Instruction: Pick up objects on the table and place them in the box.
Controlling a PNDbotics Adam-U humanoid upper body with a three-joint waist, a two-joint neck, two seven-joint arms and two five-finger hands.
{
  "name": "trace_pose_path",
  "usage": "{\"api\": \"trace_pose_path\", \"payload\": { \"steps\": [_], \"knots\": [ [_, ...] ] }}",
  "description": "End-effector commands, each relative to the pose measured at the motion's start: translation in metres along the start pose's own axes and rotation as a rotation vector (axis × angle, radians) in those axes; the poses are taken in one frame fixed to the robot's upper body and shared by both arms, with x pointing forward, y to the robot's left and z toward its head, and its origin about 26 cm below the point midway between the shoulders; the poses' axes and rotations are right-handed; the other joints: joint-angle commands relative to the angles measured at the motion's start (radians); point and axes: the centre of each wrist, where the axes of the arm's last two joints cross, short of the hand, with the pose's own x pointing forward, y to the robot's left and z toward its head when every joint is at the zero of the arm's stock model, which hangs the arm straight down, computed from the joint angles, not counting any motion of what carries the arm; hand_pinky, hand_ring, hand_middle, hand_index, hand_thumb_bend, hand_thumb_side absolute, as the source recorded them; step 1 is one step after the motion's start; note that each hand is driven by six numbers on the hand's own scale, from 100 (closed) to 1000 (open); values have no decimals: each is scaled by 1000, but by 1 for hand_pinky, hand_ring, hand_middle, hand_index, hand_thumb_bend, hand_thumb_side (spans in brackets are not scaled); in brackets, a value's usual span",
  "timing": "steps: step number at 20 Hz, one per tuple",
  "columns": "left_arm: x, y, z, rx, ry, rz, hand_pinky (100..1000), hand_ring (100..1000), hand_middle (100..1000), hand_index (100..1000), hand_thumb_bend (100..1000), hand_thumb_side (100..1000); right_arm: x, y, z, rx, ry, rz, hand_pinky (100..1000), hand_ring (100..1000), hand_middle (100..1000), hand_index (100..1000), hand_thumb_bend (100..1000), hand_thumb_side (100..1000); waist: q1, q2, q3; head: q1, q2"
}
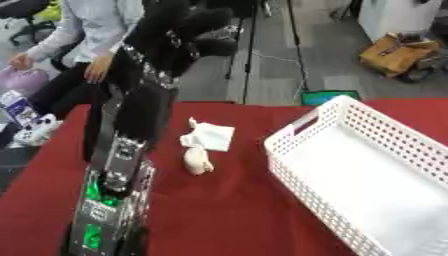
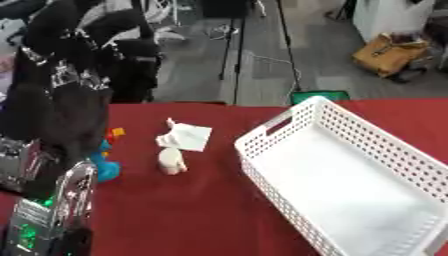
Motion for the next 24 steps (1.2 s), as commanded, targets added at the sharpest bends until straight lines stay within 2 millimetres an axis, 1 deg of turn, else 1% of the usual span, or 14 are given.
{"api": "trace_pose_path", "payload": {
  "steps": [1,8,9,10,11,12,13,15,16,17,18,19,21,24],
  "knots": [
    [3,4,-4,-8,-7,-23,767,886,922,942,100,844,3,-2,-8,-124,-113,-102,751,689,684,729,100,952,-9,-19,0,6,-3],
    [3,6,-3,0,13,-43,772,894,927,943,100,838,3,-2,-8,-124,-113,-102,751,689,685,729,100,951,-10,-18,0,10,-6],
    [4,9,-3,-3,10,-62,830,929,945,971,100,752,3,-2,-7,-124,-112,-101,751,689,684,729,100,951,-10,-19,2,9,-5],
    [6,19,-2,-21,-11,-160,847,936,948,981,100,730,3,-2,-7,-124,-112,-99,751,689,684,729,100,951,-11,-19,4,7,-4],
    [7,26,-1,-45,-28,-257,900,955,953,1000,100,583,3,-3,-7,-123,-112,-97,751,688,684,729,100,950,-10,-20,5,6,-3],
    [9,38,-1,-106,-42,-395,900,955,953,1000,100,583,3,-3,-7,-123,-112,-95,751,688,684,729,100,950,-10,-21,7,6,-1],
    [10,45,-1,-157,-46,-503,888,937,927,1000,100,498,3,-4,-7,-123,-112,-94,751,688,684,729,100,949,-10,-22,7,6,-1],
    [13,54,-4,-278,-18,-689,870,918,925,1000,100,457,3,-4,-7,-122,-112,-93,751,688,685,729,100,947,-8,-23,6,11,1],
    [14,57,-8,-348,-1,-765,884,929,929,1000,100,459,3,-4,-7,-122,-111,-91,751,688,685,730,100,946,-6,-24,7,16,3],
    [14,58,-11,-406,15,-824,936,964,939,1000,100,487,3,-4,-7,-122,-109,-90,752,688,685,728,100,945,-4,-25,6,20,4],
    [15,59,-14,-459,29,-872,936,964,939,1000,100,487,3,-4,-7,-122,-108,-89,752,688,685,728,100,945,-3,-25,6,24,5],
    [15,59,-16,-498,40,-905,1000,1000,953,1000,100,522,3,-4,-7,-121,-108,-88,752,688,685,728,100,943,-2,-25,6,27,7],
    [14,61,-18,-591,85,-966,1000,1000,985,1000,100,552,3,-4,-7,-120,-109,-88,751,687,683,727,100,942,-1,-26,7,37,11],
    [12,66,-16,-640,146,-1004,1000,1000,1000,1000,100,504,3,-5,-8,-120,-110,-88,751,687,683,726,100,942,-2,-27,9,45,14]
  ]
}}
